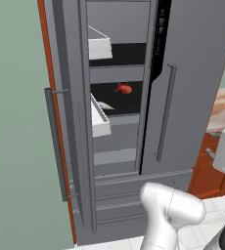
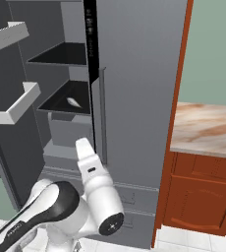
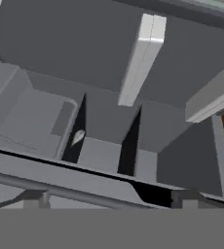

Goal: Place the fish on the counter behind the older fish on the same shelf of the fridge to maintain FIFO order. Close the fridge door when finished.

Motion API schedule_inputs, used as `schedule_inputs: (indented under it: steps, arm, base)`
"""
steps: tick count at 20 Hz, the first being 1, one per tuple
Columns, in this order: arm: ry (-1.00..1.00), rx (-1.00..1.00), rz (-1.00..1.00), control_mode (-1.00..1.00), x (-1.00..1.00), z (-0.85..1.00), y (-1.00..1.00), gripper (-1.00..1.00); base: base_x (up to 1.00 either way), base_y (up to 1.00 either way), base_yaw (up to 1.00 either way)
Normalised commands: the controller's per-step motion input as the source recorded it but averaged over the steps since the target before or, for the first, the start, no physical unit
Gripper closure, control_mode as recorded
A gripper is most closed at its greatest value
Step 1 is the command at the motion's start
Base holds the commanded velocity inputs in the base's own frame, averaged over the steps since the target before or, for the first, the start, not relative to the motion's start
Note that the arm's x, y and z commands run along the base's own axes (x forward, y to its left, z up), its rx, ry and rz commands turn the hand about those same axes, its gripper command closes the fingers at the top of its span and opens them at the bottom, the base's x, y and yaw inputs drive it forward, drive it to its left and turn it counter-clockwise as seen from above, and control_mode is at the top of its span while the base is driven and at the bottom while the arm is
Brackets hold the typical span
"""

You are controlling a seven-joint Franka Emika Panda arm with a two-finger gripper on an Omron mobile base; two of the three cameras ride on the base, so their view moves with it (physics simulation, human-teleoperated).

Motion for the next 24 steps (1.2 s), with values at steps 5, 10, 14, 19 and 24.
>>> schedule_inputs:
  steps: [5, 10, 14, 19, 24]
  arm:
    - [-0.37, -0.46, 0.00, -1.00, -0.65, 0.81, 1.00, -1.00]
    - [-0.36, -0.48, 0.00, -1.00, -0.38, 0.70, 1.00, -1.00]
    - [-0.35, -0.48, 0.00, -1.00, -0.29, 0.15, 1.00, -1.00]
    - [-0.21, -0.50, 0.00, -1.00, -0.02, -0.31, 1.00, -1.00]
    - [-0.11, -0.41, 0.03, -1.00, -0.48, -0.56, 0.95, -1.00]
  base:
    - [0.00, 0.00, 0.00]
    - [0.00, 0.00, 0.00]
    - [0.00, 0.00, 0.00]
    - [0.00, 0.00, 0.00]
    - [0.00, 0.00, 0.00]
